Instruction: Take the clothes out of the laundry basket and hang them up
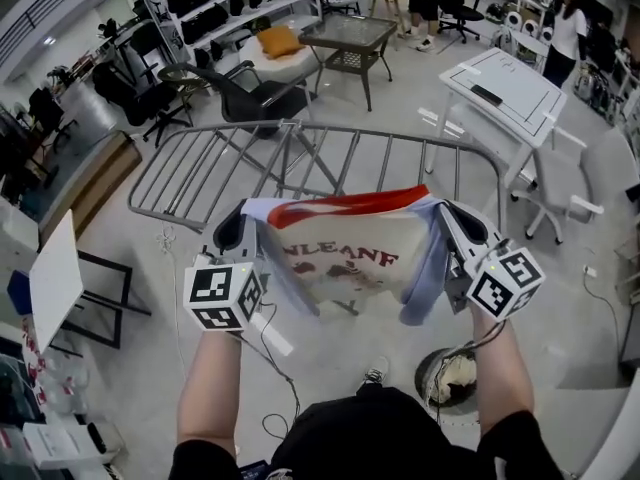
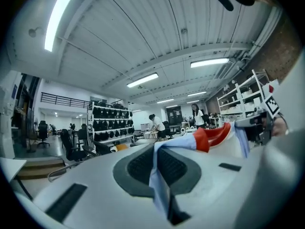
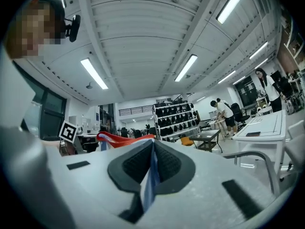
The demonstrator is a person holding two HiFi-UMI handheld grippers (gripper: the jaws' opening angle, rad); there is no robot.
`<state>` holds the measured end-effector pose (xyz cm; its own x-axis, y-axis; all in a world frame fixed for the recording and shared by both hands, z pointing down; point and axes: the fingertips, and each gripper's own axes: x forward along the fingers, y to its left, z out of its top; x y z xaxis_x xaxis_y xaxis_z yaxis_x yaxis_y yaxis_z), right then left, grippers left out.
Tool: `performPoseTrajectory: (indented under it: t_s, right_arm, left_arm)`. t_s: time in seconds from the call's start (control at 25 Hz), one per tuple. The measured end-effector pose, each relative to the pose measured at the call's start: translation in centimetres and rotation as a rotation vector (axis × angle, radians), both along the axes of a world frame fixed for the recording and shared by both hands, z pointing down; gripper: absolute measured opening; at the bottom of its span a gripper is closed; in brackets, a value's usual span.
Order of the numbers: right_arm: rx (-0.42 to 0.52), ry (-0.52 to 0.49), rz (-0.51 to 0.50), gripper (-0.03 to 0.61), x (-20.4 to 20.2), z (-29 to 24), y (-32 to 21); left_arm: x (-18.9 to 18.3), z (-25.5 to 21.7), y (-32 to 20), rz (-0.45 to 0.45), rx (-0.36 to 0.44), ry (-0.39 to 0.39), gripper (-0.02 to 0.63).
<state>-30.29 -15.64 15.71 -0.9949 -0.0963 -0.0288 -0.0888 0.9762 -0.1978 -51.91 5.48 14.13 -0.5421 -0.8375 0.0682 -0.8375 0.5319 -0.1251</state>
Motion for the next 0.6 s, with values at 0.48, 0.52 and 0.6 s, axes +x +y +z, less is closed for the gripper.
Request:
performPoseTrajectory:
  t_s: [0.48,0.52,0.6]
  right_arm:
    - [0.017,-0.015,0.020,0.011,-2.3,-1.3,-5.9]
    - [0.018,-0.011,0.033,0.011,-2.4,-1.2,-6.4]
    - [0.022,-0.003,0.059,0.011,-2.9,-0.9,-7.4]
  left_arm:
    - [-4.1,-1.5,-7.3,0.000,0.021,-0.001,0.011]
    - [-4.6,-1.3,-8.2,0.013,0.022,0.002,0.011]
    - [-5.7,-1.0,-10.0,0.040,0.023,0.005,0.011]
